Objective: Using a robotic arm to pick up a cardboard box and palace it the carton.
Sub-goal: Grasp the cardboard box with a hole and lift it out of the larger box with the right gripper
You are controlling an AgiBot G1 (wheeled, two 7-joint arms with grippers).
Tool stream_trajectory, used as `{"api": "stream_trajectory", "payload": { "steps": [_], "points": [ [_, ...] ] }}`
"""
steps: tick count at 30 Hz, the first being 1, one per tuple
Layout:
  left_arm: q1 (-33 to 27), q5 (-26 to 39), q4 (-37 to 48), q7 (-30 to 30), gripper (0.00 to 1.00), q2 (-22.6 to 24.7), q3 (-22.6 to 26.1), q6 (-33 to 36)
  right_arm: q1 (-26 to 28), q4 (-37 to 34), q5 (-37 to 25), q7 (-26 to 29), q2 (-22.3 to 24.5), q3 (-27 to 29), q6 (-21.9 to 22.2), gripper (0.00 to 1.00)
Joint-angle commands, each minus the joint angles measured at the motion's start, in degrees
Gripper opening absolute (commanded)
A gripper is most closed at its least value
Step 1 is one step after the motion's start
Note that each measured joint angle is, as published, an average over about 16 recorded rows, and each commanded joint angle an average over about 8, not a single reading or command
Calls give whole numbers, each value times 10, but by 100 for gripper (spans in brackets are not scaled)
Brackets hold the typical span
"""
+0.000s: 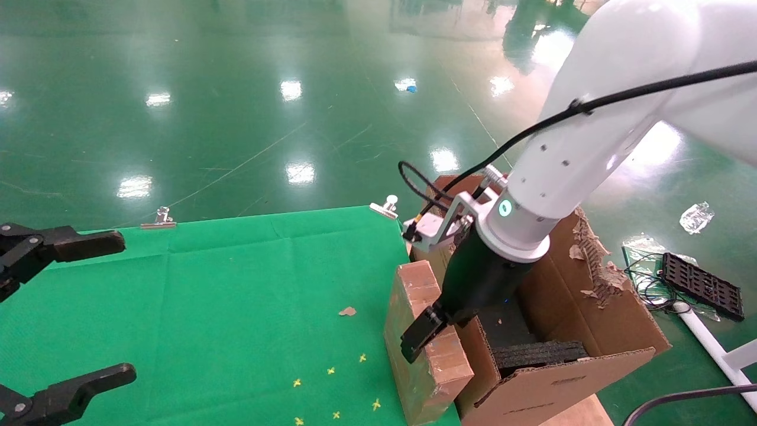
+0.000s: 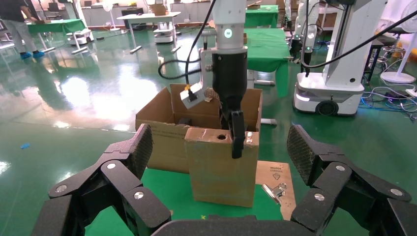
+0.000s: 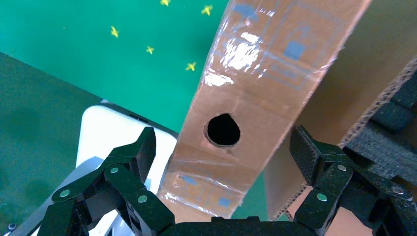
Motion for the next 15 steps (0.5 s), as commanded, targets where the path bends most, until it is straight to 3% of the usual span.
{"api": "stream_trajectory", "payload": {
  "steps": [1, 2, 4, 6, 8, 11, 15],
  "points": [
    [0, 0, 0, 0, 85, 0, 0, 0, -8, -4, -3, 4, -7, -4, 0, 21],
    [0, 0, 0, 0, 76, 0, 0, 0, -9, -4, -5, 6, -9, -6, 1, 11],
    [0, 0, 0, 0, 56, 0, 0, 0, -11, -2, -8, 11, -12, -8, 1, 1],
    [0, 0, 0, 0, 33, 0, 0, 0, -11, 0, -11, 16, -15, -10, 1, 0],
    [0, 0, 0, 0, 16, 0, 0, 0, -11, 3, -13, 21, -16, -11, 2, 0],
    [0, 0, 0, 0, 4, 0, 0, 0, -11, 7, -15, 27, -17, -12, 3, 0],
    [0, 0, 0, 0, 0, 0, 1, 0, -12, 11, -17, 32, -18, -14, 5, 0]
  ]
}}
